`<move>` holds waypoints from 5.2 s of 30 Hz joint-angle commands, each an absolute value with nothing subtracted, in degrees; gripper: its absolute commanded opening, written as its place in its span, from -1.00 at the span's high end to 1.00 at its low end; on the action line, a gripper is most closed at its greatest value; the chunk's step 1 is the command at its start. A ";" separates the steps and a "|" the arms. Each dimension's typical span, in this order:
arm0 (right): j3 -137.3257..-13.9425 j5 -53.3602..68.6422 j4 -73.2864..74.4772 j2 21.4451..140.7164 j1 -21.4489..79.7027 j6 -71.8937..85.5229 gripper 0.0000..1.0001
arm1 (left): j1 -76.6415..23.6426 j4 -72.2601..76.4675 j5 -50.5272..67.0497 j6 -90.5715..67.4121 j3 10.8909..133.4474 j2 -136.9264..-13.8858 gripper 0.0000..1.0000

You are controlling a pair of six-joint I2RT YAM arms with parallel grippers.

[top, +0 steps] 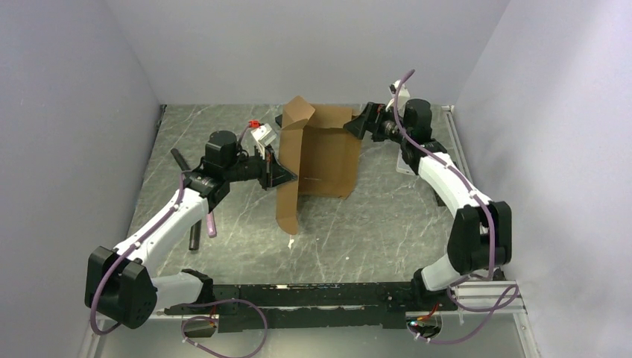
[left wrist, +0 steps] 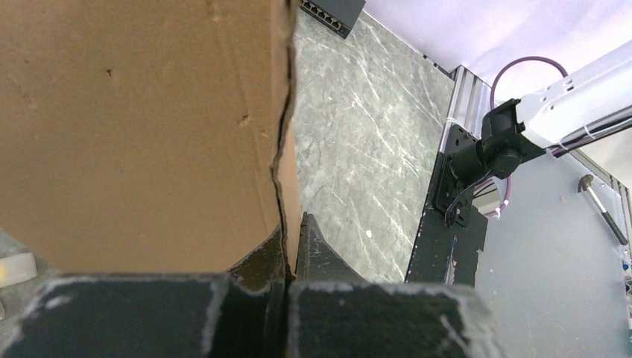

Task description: Fold the paper box

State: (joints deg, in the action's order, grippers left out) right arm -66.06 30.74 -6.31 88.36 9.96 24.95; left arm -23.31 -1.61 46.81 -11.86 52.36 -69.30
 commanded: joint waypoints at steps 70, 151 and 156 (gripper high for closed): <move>-65.22 42.58 -20.16 92.11 3.62 30.62 -0.99 | -24.15 2.46 48.86 -13.85 52.46 -67.03 1.00; -73.11 60.01 -6.86 91.64 1.69 12.30 -0.85 | -25.31 1.19 46.70 -12.90 53.69 -67.76 1.00; -75.01 60.19 -2.73 92.75 1.41 6.98 -0.69 | -25.22 0.83 46.89 -12.67 53.92 -67.44 1.00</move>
